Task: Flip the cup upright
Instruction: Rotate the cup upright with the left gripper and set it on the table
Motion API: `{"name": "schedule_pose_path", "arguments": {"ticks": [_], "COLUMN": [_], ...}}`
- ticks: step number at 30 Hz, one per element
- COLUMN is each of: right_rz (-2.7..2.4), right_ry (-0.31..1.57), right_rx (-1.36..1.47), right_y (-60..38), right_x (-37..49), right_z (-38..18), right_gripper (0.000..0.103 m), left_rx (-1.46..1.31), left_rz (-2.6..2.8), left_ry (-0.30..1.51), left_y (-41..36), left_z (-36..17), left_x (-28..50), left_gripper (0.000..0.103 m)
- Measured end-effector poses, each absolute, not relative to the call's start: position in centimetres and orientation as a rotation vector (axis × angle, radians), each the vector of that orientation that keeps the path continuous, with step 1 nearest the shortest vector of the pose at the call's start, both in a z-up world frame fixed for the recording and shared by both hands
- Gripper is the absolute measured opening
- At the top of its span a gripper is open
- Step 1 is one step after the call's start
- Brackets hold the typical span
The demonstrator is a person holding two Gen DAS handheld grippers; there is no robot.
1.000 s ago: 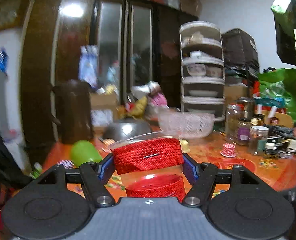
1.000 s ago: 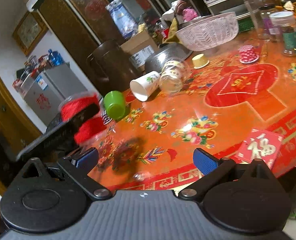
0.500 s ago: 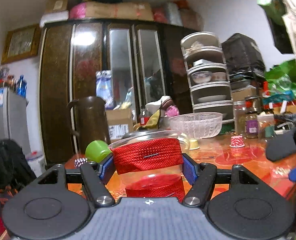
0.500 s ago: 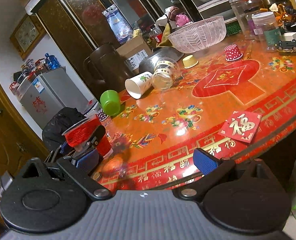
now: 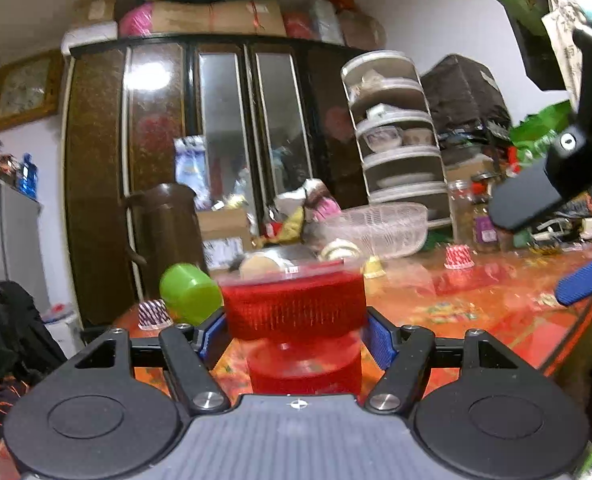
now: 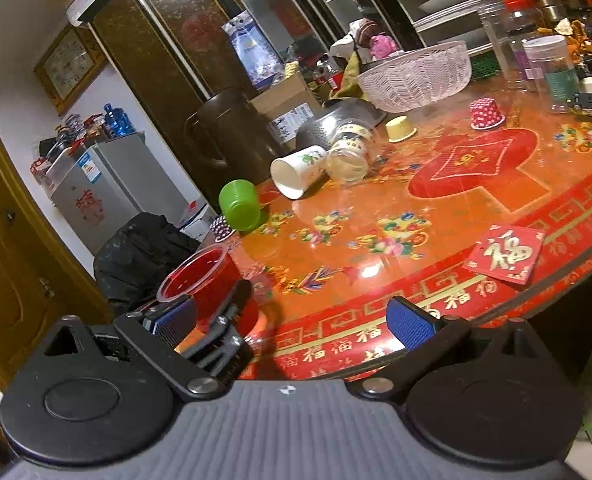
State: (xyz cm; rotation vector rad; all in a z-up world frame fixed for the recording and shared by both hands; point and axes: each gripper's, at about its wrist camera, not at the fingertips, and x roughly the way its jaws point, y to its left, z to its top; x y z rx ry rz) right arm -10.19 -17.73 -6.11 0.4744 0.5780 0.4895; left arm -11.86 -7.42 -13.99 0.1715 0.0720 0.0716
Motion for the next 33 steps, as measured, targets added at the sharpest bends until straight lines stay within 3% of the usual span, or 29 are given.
{"name": "schedule_pose_path", "arguments": {"ticks": [2, 4, 7, 12, 17, 20, 26, 33], "right_rz": [0.493, 0.500, 0.498, 0.513, 0.474, 0.462, 0.488, 0.463], "right_ry": [0.582, 0.585, 0.579, 0.542, 0.437, 0.352, 0.450, 0.519], "right_rx": [0.465, 0.459, 0.450, 0.380, 0.162, 0.050, 0.073, 0.101], "right_y": [-17.4, -17.1, -16.8, -15.6, -12.1, -10.4, -9.8, -10.6], "right_x": [-10.2, -10.1, -10.3, -11.3, -13.4, -15.0, -16.3, -14.8], "right_z": [-6.1, -6.1, -5.9, -5.3, -3.9, -2.4, 0.8, 0.5], "right_gripper": [0.102, 0.102, 0.102, 0.102, 0.102, 0.102, 0.102, 0.102], "left_rx": [0.175, 0.182, 0.174, 0.119, -0.162, -0.144, -0.163, -0.091], "left_rz": [0.071, 0.039, -0.048, -0.122, -0.189, -0.151, -0.233, -0.219], "left_ry": [0.087, 0.112, 0.158, 0.300, 0.502, 0.574, 0.502, 0.544], "left_y": [-7.3, -7.0, -5.9, -1.3, 5.6, 7.2, 7.6, 4.8], "left_z": [-14.1, -14.1, -13.8, -12.8, -8.7, -6.2, -1.8, -1.3], "left_x": [-11.9, -12.0, -13.0, -15.8, -15.0, -15.5, -17.8, -16.4], "left_gripper": [0.072, 0.086, 0.096, 0.098, 0.101, 0.101, 0.101, 0.101]}}
